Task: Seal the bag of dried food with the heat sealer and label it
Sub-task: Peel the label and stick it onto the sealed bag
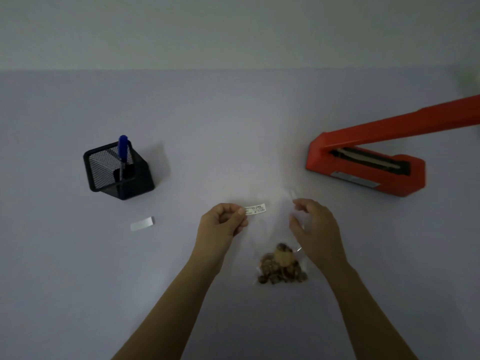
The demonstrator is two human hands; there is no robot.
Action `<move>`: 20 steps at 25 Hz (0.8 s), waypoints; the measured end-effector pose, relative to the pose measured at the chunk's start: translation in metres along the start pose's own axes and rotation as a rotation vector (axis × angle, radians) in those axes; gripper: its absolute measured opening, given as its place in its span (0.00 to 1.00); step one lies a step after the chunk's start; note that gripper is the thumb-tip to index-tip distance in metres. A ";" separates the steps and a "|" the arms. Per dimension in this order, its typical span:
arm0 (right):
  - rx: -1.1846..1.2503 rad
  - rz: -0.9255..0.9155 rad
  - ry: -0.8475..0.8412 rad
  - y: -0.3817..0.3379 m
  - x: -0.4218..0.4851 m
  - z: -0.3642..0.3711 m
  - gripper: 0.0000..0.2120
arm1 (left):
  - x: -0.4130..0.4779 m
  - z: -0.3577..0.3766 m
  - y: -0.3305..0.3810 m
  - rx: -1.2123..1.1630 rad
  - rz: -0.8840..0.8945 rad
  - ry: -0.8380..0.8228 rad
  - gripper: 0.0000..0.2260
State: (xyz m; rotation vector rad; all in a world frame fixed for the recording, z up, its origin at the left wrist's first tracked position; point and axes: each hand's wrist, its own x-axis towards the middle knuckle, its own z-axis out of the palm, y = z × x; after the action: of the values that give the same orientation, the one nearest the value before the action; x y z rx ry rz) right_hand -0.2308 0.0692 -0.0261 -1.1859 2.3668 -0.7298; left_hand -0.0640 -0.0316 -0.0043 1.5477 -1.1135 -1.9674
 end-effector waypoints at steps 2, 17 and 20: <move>0.015 -0.058 -0.077 0.014 0.004 -0.006 0.17 | 0.004 0.029 -0.009 0.088 0.013 -0.013 0.03; 0.059 -0.131 -0.150 0.043 0.014 0.003 0.16 | 0.020 0.059 -0.029 0.532 0.105 0.126 0.05; 0.021 -0.170 -0.114 0.041 0.017 0.005 0.13 | 0.021 0.060 -0.030 0.555 0.111 0.119 0.05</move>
State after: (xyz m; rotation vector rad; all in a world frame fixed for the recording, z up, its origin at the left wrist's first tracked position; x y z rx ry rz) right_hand -0.2624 0.0750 -0.0569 -1.3943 2.1807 -0.7185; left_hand -0.1220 -0.0084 -0.0366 1.7863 -1.7508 -1.5413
